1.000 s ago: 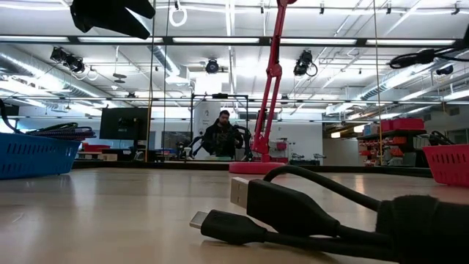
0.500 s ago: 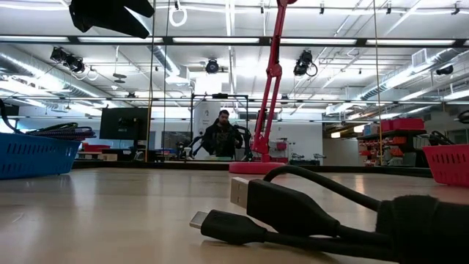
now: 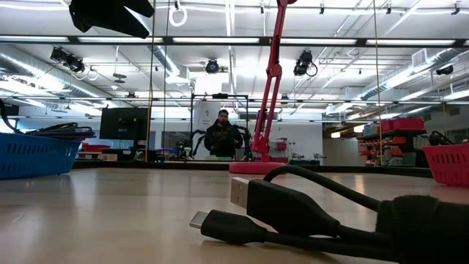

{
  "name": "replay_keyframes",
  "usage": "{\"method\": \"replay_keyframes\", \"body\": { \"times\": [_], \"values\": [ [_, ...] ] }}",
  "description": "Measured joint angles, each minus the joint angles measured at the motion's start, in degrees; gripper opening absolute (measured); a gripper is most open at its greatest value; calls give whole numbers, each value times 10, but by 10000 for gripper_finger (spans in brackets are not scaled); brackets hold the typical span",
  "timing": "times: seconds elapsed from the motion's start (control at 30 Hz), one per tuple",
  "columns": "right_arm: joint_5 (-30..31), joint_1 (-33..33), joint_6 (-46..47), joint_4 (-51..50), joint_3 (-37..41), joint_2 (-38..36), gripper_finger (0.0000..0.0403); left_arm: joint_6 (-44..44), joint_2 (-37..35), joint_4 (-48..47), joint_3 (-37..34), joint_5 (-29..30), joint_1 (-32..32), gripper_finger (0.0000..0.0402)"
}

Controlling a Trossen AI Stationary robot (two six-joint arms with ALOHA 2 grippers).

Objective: Pick & Place USB Port
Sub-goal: Put the black charger cable into the red bin

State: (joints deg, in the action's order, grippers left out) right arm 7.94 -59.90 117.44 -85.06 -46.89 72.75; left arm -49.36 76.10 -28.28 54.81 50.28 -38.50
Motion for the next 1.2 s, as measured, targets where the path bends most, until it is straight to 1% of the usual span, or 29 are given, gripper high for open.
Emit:
{"method": "replay_keyframes", "body": {
  "times": [0.17, 0.37, 0.47, 0.6, 0.77, 0.97, 1.07, 1.2],
  "values": [
    [6, 0, -15, -9, 5, 0, 18, 0, 0, 0, 0, 0, 0, 236],
    [5, 0, -20, -15, 5, 0, 60, -6, 0, 0, 0, 0, 0, 236],
    [27, 0, -28, -11, 5, 0, 80, -6, 0, 0, 0, 0, 0, 236],
    [36, 1, -39, -8, 4, 0, 107, -6, 0, 0, 0, 0, 0, 236],
    [80, 1, -54, -12, -24, 0, 129, -5, 0, 0, 0, 9, 0, 236],
    [140, 11, -94, -17, -67, 0, 130, -10, 0, 4, 0, 7, 0, 236],
    [176, 24, -129, 21, -76, 0, 126, 0, 16, 44, -1, -24, 0, 236],
    [231, 44, -202, 100, -77, 0, 123, 76, 70, 143, 0, -102, 2, 236]
  ]
}}
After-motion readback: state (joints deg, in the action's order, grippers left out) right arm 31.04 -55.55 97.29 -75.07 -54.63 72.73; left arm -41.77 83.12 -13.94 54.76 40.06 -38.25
